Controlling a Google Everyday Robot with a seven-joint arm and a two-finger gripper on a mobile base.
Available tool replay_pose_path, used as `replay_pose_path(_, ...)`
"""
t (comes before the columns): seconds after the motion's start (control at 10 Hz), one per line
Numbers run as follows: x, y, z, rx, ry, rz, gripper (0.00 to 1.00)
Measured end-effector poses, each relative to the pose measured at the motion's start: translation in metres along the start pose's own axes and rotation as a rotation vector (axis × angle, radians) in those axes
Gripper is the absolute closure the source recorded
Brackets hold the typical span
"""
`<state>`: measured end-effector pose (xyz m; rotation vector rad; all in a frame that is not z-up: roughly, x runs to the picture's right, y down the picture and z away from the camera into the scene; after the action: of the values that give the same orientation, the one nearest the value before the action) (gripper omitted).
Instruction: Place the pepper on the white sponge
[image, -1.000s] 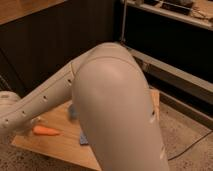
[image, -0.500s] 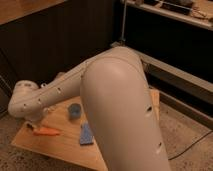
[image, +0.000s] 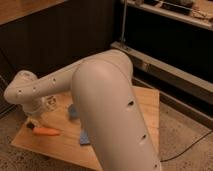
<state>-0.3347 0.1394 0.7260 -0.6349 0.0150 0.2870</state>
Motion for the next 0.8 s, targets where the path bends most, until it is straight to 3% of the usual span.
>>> replay_pose_path(0.1, -0.013, 0.005, 0.004, -0.009, 0.014, -0.046, 0.35)
replay_pose_path(0.4, -0.029, 0.017, 0.021, -0.024, 0.033, -0.097, 0.35)
replay_pose_path(0.6, -0.034, 0.018, 0.036, -0.027, 0.041, -0.110, 0.35)
replay_pose_path(0.8, -0.038, 0.018, 0.054, -0.032, 0.020, -0.105, 0.35)
